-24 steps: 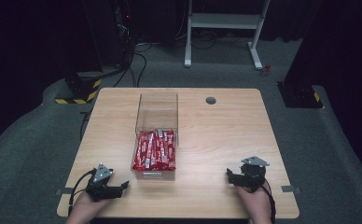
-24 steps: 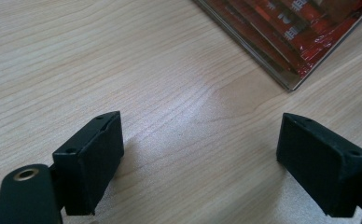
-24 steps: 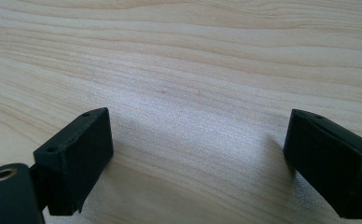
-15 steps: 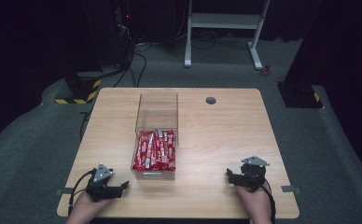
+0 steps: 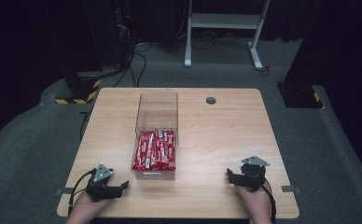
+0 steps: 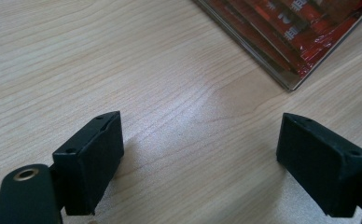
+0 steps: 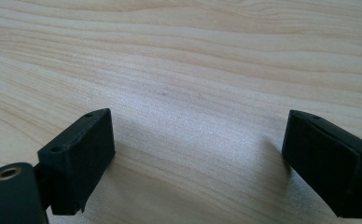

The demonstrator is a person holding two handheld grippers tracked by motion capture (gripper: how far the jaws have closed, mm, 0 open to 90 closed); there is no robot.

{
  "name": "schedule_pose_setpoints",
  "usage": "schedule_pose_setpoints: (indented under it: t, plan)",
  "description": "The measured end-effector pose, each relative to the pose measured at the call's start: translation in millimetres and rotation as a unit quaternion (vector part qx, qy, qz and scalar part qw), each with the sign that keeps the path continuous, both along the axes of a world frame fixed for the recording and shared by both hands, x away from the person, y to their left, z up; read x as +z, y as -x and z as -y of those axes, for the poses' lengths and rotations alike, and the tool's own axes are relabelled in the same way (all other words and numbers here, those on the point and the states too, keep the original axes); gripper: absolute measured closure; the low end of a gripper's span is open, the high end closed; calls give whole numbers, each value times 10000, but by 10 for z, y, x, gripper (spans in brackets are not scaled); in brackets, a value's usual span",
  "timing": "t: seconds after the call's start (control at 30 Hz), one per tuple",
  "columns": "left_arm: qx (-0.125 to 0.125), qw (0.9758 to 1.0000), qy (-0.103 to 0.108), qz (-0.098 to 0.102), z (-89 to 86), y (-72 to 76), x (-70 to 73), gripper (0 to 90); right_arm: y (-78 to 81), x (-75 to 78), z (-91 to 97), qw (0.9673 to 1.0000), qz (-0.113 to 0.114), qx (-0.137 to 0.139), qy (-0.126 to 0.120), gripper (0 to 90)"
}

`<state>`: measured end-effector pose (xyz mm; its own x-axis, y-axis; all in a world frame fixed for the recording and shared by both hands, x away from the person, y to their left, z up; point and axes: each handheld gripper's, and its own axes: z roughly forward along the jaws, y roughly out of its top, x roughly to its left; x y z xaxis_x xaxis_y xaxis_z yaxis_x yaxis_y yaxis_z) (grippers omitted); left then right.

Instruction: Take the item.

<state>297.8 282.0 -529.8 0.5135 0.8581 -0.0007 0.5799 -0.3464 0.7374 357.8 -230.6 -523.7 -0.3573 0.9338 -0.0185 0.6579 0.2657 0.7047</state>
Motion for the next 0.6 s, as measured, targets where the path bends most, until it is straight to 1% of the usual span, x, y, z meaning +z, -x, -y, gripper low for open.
schedule_pose_setpoints:
  t: [0.13,0.17,0.3,0.37,0.6]
  plan:
    - [2,10000,6,-2,1,1,0,153,20,42,5,9999,100,4,-75,104]
    - [3,10000,6,-3,1,1,0,153,27,59,3,9999,155,28,-52,110]
    - [2,10000,7,-3,1,1,0,153,57,122,-10,9994,313,93,-131,124]
    - [3,10000,8,-4,1,1,0,153,62,130,-15,9993,313,101,-162,125]
    - [2,10000,7,-2,1,1,0,153,91,184,-53,9987,428,193,-206,130]
